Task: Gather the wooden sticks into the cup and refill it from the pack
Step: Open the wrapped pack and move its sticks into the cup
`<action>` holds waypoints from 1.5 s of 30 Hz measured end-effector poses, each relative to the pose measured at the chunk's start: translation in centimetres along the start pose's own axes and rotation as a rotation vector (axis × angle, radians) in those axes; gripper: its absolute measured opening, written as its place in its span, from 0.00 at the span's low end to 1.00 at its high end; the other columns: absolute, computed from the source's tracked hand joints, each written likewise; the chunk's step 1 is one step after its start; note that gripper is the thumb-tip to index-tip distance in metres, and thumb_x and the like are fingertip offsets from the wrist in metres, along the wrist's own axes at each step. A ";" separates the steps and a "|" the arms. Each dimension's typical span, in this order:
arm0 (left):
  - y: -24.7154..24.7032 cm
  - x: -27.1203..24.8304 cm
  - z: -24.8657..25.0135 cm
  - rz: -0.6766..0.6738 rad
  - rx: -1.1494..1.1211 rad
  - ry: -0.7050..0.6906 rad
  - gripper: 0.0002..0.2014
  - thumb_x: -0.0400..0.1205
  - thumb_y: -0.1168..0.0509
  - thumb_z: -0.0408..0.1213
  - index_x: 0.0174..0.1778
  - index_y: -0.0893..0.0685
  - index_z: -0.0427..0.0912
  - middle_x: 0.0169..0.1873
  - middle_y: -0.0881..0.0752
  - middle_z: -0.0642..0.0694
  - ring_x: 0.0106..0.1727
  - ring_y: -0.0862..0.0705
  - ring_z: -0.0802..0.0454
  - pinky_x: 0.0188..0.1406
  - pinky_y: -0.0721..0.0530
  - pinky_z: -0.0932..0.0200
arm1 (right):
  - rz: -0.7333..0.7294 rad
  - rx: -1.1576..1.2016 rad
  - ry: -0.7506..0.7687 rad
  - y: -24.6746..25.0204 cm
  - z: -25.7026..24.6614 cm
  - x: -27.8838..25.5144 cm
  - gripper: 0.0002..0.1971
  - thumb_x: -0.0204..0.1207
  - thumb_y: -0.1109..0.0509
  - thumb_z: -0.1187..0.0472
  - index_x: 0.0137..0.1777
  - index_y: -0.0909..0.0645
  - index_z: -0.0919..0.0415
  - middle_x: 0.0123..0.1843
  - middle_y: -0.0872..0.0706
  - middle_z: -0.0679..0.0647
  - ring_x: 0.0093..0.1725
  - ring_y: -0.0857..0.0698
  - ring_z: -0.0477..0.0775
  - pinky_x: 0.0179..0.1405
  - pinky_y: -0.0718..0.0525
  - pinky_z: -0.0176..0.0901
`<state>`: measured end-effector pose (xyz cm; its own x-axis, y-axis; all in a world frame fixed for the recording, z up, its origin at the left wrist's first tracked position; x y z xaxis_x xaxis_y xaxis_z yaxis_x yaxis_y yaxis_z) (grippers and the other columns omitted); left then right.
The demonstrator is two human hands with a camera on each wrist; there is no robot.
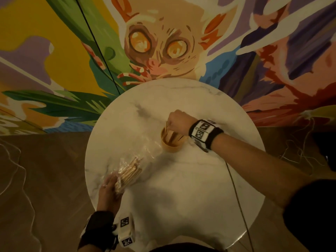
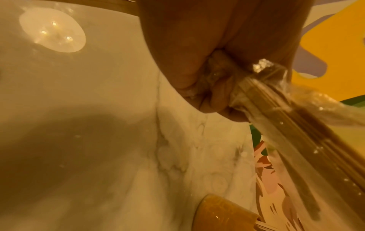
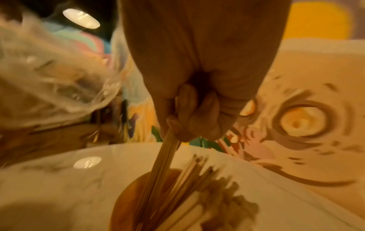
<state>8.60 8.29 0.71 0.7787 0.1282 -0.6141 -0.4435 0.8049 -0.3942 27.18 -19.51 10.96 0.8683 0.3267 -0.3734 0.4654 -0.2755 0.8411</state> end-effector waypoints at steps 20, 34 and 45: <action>-3.9 -2.7 -0.6 -0.134 0.047 -0.018 0.08 0.85 0.43 0.31 0.49 0.18 0.36 0.46 0.11 0.36 0.44 0.10 0.47 0.39 0.11 0.58 | 0.166 0.810 0.154 0.7 -3.3 -11.3 0.04 0.76 0.28 0.70 0.44 0.11 0.69 0.39 0.10 0.52 0.41 0.13 0.46 0.51 0.15 0.42; -5.3 -4.3 -1.3 -0.123 0.285 -0.194 0.11 0.73 0.29 0.23 0.32 0.09 0.43 0.31 0.13 0.45 0.34 0.15 0.48 0.31 0.14 0.59 | -0.155 1.139 0.024 -6.8 -4.1 -18.8 0.18 0.85 0.41 0.49 0.61 0.12 0.53 0.42 0.07 0.60 0.40 0.12 0.68 0.45 0.14 0.61; -4.2 -4.4 -1.2 0.010 0.197 -0.227 0.06 0.73 0.29 0.24 0.43 0.12 0.36 0.34 0.10 0.45 0.36 0.11 0.52 0.36 0.12 0.59 | -0.102 1.193 0.097 -7.7 -3.6 -19.0 0.29 0.75 0.40 0.83 0.70 0.18 0.58 0.45 0.08 0.55 0.33 0.13 0.55 0.24 0.18 0.41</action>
<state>6.53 3.71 4.23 0.8639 0.2452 -0.4399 -0.3742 0.8971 -0.2348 6.50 -20.30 12.99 0.8253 0.4482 -0.3434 0.4417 -0.8913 -0.1018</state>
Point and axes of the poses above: each hand's wrist, its own x-axis towards the middle knuckle, its own y-axis out of the back of the hand, z = x × y, the point moved 3 cm from there along x, towards the middle knuckle
